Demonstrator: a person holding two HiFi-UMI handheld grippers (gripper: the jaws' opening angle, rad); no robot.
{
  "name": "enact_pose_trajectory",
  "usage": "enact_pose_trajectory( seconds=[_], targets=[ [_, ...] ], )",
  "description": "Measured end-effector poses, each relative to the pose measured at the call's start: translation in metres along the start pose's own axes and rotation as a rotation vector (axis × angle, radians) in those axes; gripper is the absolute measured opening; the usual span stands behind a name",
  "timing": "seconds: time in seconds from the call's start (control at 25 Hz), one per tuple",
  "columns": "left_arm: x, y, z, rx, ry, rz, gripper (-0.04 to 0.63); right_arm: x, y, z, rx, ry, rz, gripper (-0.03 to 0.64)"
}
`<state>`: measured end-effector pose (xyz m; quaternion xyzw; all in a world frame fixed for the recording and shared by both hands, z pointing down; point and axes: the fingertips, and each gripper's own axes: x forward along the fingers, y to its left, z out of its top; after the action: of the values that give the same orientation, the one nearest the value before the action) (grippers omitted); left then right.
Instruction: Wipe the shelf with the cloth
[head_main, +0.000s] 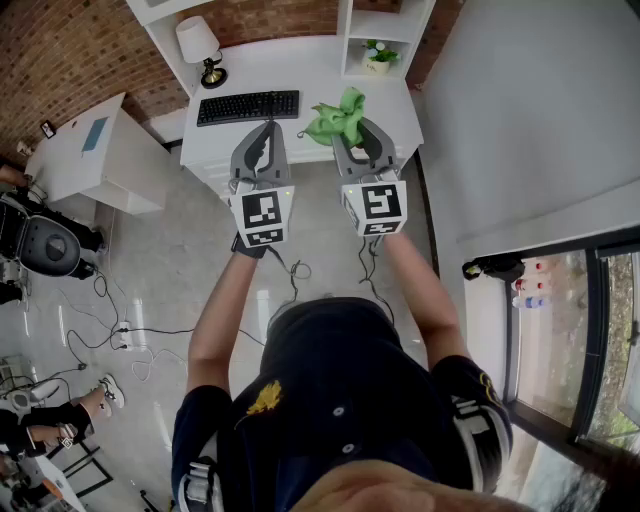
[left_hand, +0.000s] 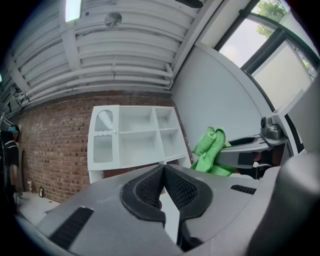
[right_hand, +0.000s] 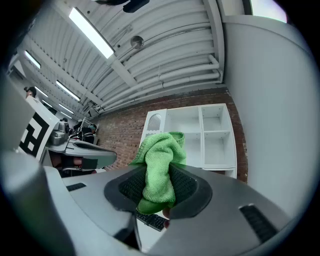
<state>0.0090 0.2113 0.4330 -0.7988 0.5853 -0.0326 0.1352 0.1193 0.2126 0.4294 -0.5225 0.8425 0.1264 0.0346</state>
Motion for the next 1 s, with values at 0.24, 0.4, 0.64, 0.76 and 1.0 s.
enact_pose_trajectory(
  seconds=[0.24, 0.4, 0.64, 0.76, 1.0],
  targets=[
    [0.006, -0.005, 0.0, 0.01, 0.024, -0.003, 0.009, -0.009, -0.014, -0.004, 0.037, -0.028, 0.003, 0.103],
    [-0.006, -0.003, -0.005, 0.04, 0.073, 0.011, 0.009, -0.023, -0.019, -0.026, 0.105, 0.007, -0.002, 0.104],
    [0.01, 0.007, -0.027, 0.038, 0.124, 0.011, 0.009, -0.007, -0.015, -0.049, 0.202, 0.044, 0.055, 0.104],
    [0.023, 0.015, -0.037, 0.022, 0.128, 0.015, 0.009, 0.002, -0.01, -0.056, 0.233, 0.048, 0.104, 0.103],
    [0.09, 0.057, -0.045, -0.031, 0.076, 0.009, 0.009, 0.061, -0.038, -0.065, 0.141, 0.08, 0.033, 0.104]
  ],
)
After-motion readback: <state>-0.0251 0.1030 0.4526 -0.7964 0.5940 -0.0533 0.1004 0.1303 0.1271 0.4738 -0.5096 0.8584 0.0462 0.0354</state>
